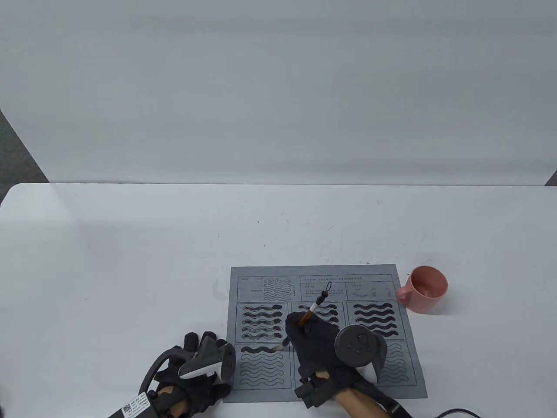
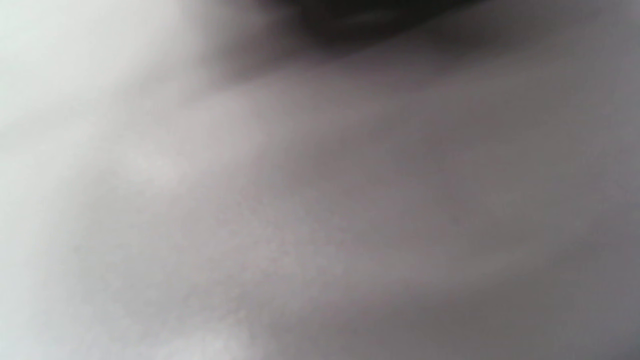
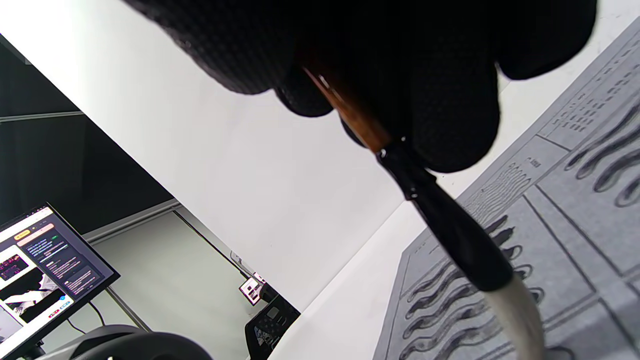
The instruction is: Trace patterns on water writing practice cloth with Chinese brush
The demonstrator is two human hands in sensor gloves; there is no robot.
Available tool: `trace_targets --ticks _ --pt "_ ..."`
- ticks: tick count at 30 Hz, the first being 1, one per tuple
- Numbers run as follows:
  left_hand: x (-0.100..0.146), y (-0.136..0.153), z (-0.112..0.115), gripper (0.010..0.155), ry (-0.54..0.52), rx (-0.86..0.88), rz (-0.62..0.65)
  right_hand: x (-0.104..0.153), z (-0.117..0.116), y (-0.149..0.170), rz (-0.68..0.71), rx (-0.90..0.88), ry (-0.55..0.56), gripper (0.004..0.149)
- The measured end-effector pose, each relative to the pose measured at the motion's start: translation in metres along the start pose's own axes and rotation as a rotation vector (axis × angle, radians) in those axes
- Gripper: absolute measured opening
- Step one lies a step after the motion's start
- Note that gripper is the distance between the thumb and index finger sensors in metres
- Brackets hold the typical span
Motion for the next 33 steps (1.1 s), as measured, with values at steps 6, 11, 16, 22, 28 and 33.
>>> trace_targets --ticks 6,11,16,22,28,33 --pt "0.0000 0.0000 0.0000 0.093 0.000 0.000 0.000 -0.0002 0.0009 0.0002 -0.003 0.009 0.003 0.034" --pt "-0.0002 0.0002 0.0000 0.093 0.000 -0.004 -0.002 -0.0007 0.0017 -0.0001 0.007 0.015 0.008 0.034" --pt "0.0000 -0.0003 0.0011 0.093 0.000 -0.005 -0.003 -0.0008 0.0026 0.0004 0.001 0.014 0.010 0.034" --pt "-0.0001 -0.0005 0.0016 0.093 0.000 -0.006 -0.003 -0.0011 0.0041 -0.0004 0.011 0.021 0.022 0.034" --pt "0.0000 -0.0008 0.0017 0.093 0.000 -0.006 -0.003 -0.0012 0.0039 -0.0004 0.010 0.032 0.017 0.034" --pt "0.0000 -0.0008 0.0017 0.093 0.000 -0.006 -0.003 -0.0009 0.0041 -0.0004 0.016 0.045 0.018 0.034"
Point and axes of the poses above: the tracker on the back of each hand, its own y axis roughly to the little-finger side, its own x axis roughly from the fingertips to the wrist, z = x × y, the point moved 2 cm from there along -x, roughly from the wrist to the fingertips, and after that the axes turned 11 degrees about -x, right-handed, at the moved point
